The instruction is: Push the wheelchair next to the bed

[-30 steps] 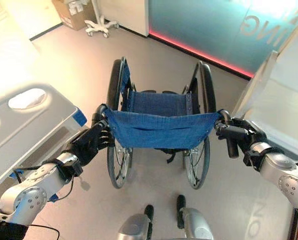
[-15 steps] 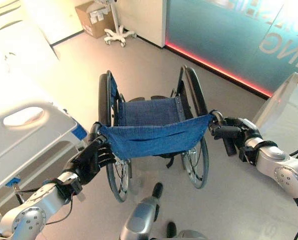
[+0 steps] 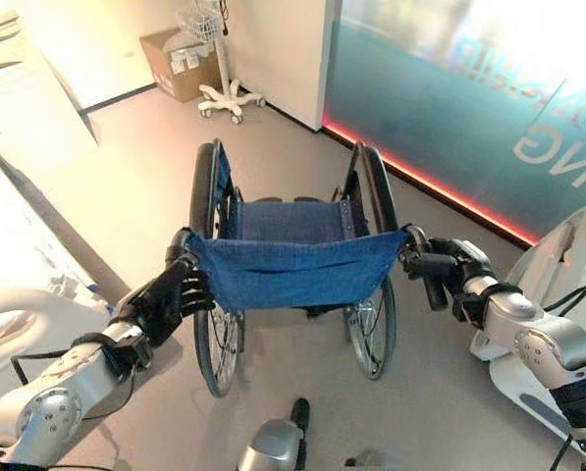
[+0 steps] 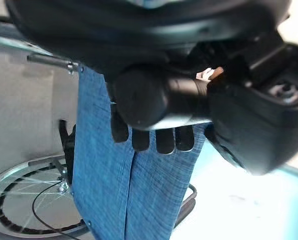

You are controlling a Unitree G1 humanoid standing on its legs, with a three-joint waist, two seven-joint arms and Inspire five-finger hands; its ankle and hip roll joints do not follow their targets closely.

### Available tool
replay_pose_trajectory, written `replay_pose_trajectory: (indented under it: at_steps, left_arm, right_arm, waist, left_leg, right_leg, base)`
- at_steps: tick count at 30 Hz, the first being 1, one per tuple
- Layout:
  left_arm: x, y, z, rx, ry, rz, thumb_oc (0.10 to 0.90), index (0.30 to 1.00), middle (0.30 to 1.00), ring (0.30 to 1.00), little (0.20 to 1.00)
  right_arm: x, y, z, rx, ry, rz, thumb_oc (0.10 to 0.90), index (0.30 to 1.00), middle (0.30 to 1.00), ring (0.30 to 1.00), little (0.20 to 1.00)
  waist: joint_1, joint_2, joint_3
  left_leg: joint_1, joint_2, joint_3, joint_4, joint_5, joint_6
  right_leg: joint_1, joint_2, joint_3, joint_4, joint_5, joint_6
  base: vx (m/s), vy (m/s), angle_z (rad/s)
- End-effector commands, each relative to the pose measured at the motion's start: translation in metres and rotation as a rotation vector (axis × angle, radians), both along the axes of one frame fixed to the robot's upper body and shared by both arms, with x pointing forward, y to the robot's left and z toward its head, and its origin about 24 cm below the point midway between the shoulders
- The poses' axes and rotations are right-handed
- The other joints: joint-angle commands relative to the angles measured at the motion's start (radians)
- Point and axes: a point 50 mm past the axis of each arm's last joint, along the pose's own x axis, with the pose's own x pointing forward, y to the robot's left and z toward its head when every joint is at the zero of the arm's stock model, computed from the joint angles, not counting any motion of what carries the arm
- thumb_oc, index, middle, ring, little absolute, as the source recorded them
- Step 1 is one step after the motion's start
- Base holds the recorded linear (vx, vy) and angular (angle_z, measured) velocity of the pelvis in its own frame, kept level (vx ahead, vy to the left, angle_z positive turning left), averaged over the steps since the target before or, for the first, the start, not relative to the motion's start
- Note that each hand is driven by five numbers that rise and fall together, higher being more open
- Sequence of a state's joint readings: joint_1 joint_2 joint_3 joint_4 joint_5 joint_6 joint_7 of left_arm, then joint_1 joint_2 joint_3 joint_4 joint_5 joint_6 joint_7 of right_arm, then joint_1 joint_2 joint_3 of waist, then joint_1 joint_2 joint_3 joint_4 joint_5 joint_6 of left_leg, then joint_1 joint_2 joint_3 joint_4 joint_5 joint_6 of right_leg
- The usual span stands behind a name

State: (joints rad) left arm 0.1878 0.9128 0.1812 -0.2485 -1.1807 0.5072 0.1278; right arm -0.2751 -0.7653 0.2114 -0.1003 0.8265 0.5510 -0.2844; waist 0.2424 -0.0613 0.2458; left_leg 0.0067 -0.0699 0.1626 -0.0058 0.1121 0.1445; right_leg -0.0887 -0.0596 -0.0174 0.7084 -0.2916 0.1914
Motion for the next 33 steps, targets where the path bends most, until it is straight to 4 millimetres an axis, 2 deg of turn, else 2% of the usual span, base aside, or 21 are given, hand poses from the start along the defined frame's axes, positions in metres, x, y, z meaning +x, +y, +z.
replay_pose_trajectory:
  at_steps: [1,2,4,5,6,7,9,12,15,17,18,20,21,22,23,24,25,26,29,32,33]
  left_arm:
    - [0.028,-0.007,0.090,-0.045,-0.476,-0.078,0.400,0.300,0.300,0.300,0.300]
    - [0.029,-0.009,0.092,-0.043,-0.491,-0.084,0.400,0.300,0.300,0.300,0.300]
    - [0.031,-0.012,0.094,-0.044,-0.504,-0.088,0.400,0.300,0.300,0.300,0.300]
    - [0.032,-0.013,0.095,-0.039,-0.508,-0.090,0.400,0.300,0.300,0.300,0.300]
    - [0.031,-0.013,0.096,-0.036,-0.508,-0.090,0.400,0.300,0.300,0.300,0.300]
    - [0.031,-0.013,0.096,-0.031,-0.506,-0.087,0.400,0.300,0.300,0.300,0.300]
    - [0.029,-0.009,0.095,-0.019,-0.498,-0.080,0.400,0.300,0.300,0.300,0.300]
    - [0.025,-0.005,0.093,-0.011,-0.493,-0.077,0.400,0.300,0.300,0.300,0.300]
    - [0.019,-0.004,0.089,-0.020,-0.494,-0.087,0.400,0.300,0.300,0.300,0.300]
    - [0.016,-0.004,0.087,-0.026,-0.486,-0.087,0.400,0.300,0.300,0.300,0.300]
    - [0.012,-0.004,0.083,-0.031,-0.475,-0.076,0.400,0.300,0.300,0.300,0.300]
    - [0.008,-0.003,0.080,-0.031,-0.465,-0.066,0.400,0.300,0.300,0.300,0.300]
    - [0.004,-0.002,0.078,-0.033,-0.458,-0.053,0.400,0.300,0.300,0.300,0.300]
    - [0.002,-0.001,0.076,-0.036,-0.456,-0.044,0.400,0.300,0.300,0.300,0.300]
    - [0.001,-0.001,0.075,-0.036,-0.457,-0.041,0.400,0.300,0.300,0.300,0.300]
    - [-0.003,0.002,0.072,-0.040,-0.459,-0.025,0.400,0.300,0.300,0.300,0.300]
    - [-0.003,0.002,0.072,-0.041,-0.459,-0.023,0.400,0.300,0.300,0.300,0.300]
    - [-0.005,0.004,0.070,-0.045,-0.461,-0.012,0.400,0.300,0.300,0.300,0.300]
    - [-0.005,0.007,0.070,-0.052,-0.474,0.010,0.400,0.300,0.300,0.300,0.300]
    - [-0.004,0.009,0.070,-0.057,-0.475,0.023,0.400,0.300,0.300,0.300,0.300]
    - [-0.003,0.009,0.068,-0.056,-0.470,0.028,0.400,0.300,0.300,0.300,0.300]
  right_arm:
    - [0.006,0.029,0.056,0.025,-0.305,0.252,0.400,0.300,0.300,0.300,0.300]
    - [0.009,0.025,0.060,0.017,-0.318,0.239,0.400,0.300,0.300,0.300,0.300]
    - [0.011,0.023,0.066,0.010,-0.332,0.227,0.400,0.300,0.300,0.300,0.300]
    - [0.012,0.025,0.072,0.008,-0.340,0.223,0.400,0.300,0.300,0.300,0.300]
    - [0.013,0.026,0.074,0.009,-0.341,0.223,0.400,0.300,0.300,0.300,0.300]
    - [0.012,0.028,0.080,0.011,-0.342,0.226,0.400,0.300,0.300,0.300,0.300]
    - [0.010,0.030,0.086,0.016,-0.339,0.233,0.400,0.300,0.300,0.300,0.300]
    - [0.007,0.029,0.091,0.020,-0.338,0.238,0.400,0.300,0.300,0.300,0.300]
    - [0.009,0.026,0.102,0.009,-0.346,0.236,0.400,0.300,0.300,0.300,0.300]
    - [0.011,0.024,0.105,0.003,-0.341,0.245,0.400,0.300,0.300,0.300,0.300]
    - [0.010,0.023,0.107,-0.001,-0.335,0.255,0.400,0.300,0.300,0.300,0.300]
    - [0.009,0.022,0.107,-0.003,-0.328,0.265,0.400,0.300,0.300,0.300,0.300]
    - [0.009,0.023,0.108,-0.014,-0.327,0.279,0.400,0.300,0.300,0.300,0.300]
    - [0.009,0.025,0.106,-0.027,-0.326,0.292,0.400,0.300,0.300,0.300,0.300]
    - [0.009,0.025,0.106,-0.031,-0.327,0.296,0.400,0.300,0.300,0.300,0.300]
    - [0.009,0.027,0.106,-0.048,-0.327,0.313,0.400,0.300,0.300,0.300,0.300]
    - [0.009,0.027,0.105,-0.049,-0.327,0.314,0.400,0.300,0.300,0.300,0.300]
    - [0.008,0.028,0.104,-0.051,-0.323,0.317,0.400,0.300,0.300,0.300,0.300]
    - [0.009,0.036,0.100,-0.057,-0.322,0.340,0.400,0.300,0.300,0.300,0.300]
    - [0.014,0.044,0.101,-0.057,-0.323,0.352,0.400,0.300,0.300,0.300,0.300]
    - [0.019,0.047,0.101,-0.050,-0.328,0.355,0.400,0.300,0.300,0.300,0.300]
  waist:
    - [-0.066,0.031,-0.078]
    - [-0.071,0.033,-0.054]
    - [-0.079,0.035,-0.034]
    - [-0.088,0.030,-0.022]
    - [-0.090,0.030,-0.018]
    - [-0.096,0.022,-0.013]
    - [-0.101,0.017,-0.008]
    - [-0.100,0.008,-0.009]
    - [-0.087,-0.013,-0.022]
    - [-0.088,-0.024,-0.031]
    - [-0.088,-0.028,-0.038]
    - [-0.084,-0.036,-0.037]
    - [-0.074,-0.050,-0.025]
    - [-0.068,-0.056,-0.013]
    - [-0.066,-0.057,-0.009]
    - [-0.058,-0.054,0.007]
    - [-0.057,-0.053,0.009]
    - [-0.044,-0.053,0.023]
    - [-0.016,-0.039,0.037]
    - [0.008,-0.028,0.026]
    - [0.025,-0.021,0.025]
  left_leg:
    - [-0.126,-0.060,-0.142,0.155,-0.041,-0.108]
    - [-0.114,-0.061,-0.169,0.185,-0.069,-0.115]
    - [-0.083,-0.060,-0.195,0.192,-0.100,-0.115]
    - [-0.050,-0.056,-0.210,0.193,-0.138,-0.114]
    - [-0.038,-0.052,-0.214,0.194,-0.153,-0.113]
    - [-0.013,-0.046,-0.225,0.195,-0.186,-0.114]
    - [0.029,-0.022,-0.250,0.197,-0.232,-0.118]
    - [0.056,0.006,-0.270,0.208,-0.264,-0.128]
    - [0.068,0.065,-0.294,0.232,-0.275,-0.158]
    - [0.093,0.104,-0.309,0.253,-0.252,-0.183]
    - [0.094,0.143,-0.314,0.302,-0.170,-0.207]
    - [0.054,0.158,-0.315,0.402,-0.084,-0.219]
    - [-0.011,0.151,-0.312,0.543,-0.031,-0.214]
    - [-0.077,0.128,-0.318,0.673,-0.013,-0.203]
    - [-0.102,0.112,-0.317,0.730,-0.013,-0.199]
    - [-0.172,0.067,-0.307,0.869,-0.004,-0.189]
    - [-0.182,0.062,-0.305,0.885,-0.006,-0.187]
    - [-0.227,0.023,-0.295,0.905,-0.021,-0.170]
    - [-0.233,-0.024,-0.258,0.751,-0.033,-0.161]
    - [-0.231,-0.015,-0.225,0.514,0.026,-0.174]
    - [-0.242,-0.022,-0.208,0.410,0.071,-0.187]
  right_leg:
    - [0.134,0.036,-0.120,-0.411,0.262,-0.102]
    - [0.130,0.002,-0.131,-0.513,0.262,-0.110]
    - [0.102,-0.037,-0.123,-0.580,0.308,-0.092]
    - [0.050,-0.088,-0.107,-0.620,0.383,-0.066]
    - [0.039,-0.101,-0.102,-0.630,0.403,-0.058]
    - [0.003,-0.141,-0.083,-0.684,0.456,-0.038]
    - [-0.019,-0.175,-0.064,-0.741,0.504,-0.015]
    - [-0.025,-0.195,-0.069,-0.758,0.523,0.000]
    - [0.004,-0.172,-0.082,-0.739,0.483,0.016]
    - [-0.004,-0.147,-0.097,-0.692,0.470,0.003]
    - [-0.004,-0.112,-0.115,-0.659,0.441,-0.028]
    - [0.014,-0.085,-0.133,-0.657,0.422,-0.061]
    - [0.040,-0.067,-0.139,-0.658,0.410,-0.094]
    - [0.058,-0.052,-0.132,-0.658,0.402,-0.118]
    - [0.063,-0.045,-0.130,-0.656,0.399,-0.125]
    - [0.079,-0.021,-0.126,-0.645,0.387,-0.147]
    - [0.082,-0.017,-0.127,-0.644,0.386,-0.149]
    - [0.102,-0.004,-0.129,-0.640,0.382,-0.159]
    - [0.155,0.036,-0.126,-0.648,0.362,-0.153]
    - [0.196,0.079,-0.138,-0.669,0.333,-0.157]
    - [0.223,0.105,-0.144,-0.678,0.312,-0.163]
  base:
    - [0.16,-0.158,0.48]
    - [0.15,-0.163,0.33]
    - [0.15,-0.207,0.22]
    - [0.18,-0.254,0.30]
    - [0.28,-0.343,0.35]
    - [0.31,-0.325,0.27]
    - [0.36,-0.341,0.19]
    - [0.38,-0.355,0.32]
    - [0.33,-0.391,0.45]
    - [0.35,-0.424,0.67]
    - [0.28,-0.357,0.57]
    - [0.22,-0.363,0.26]
    - [0.21,-0.412,0.03]
    - [0.18,-0.363,-0.07]
    - [0.20,-0.332,-0.21]
    - [0.15,-0.219,-0.34]
    - [0.26,-0.303,-0.40]
    - [0.21,-0.168,-0.20]
    - [0.29,-0.169,0.26]
    - [0.29,-0.128,0.31]
    - [0.34,-0.163,0.05]
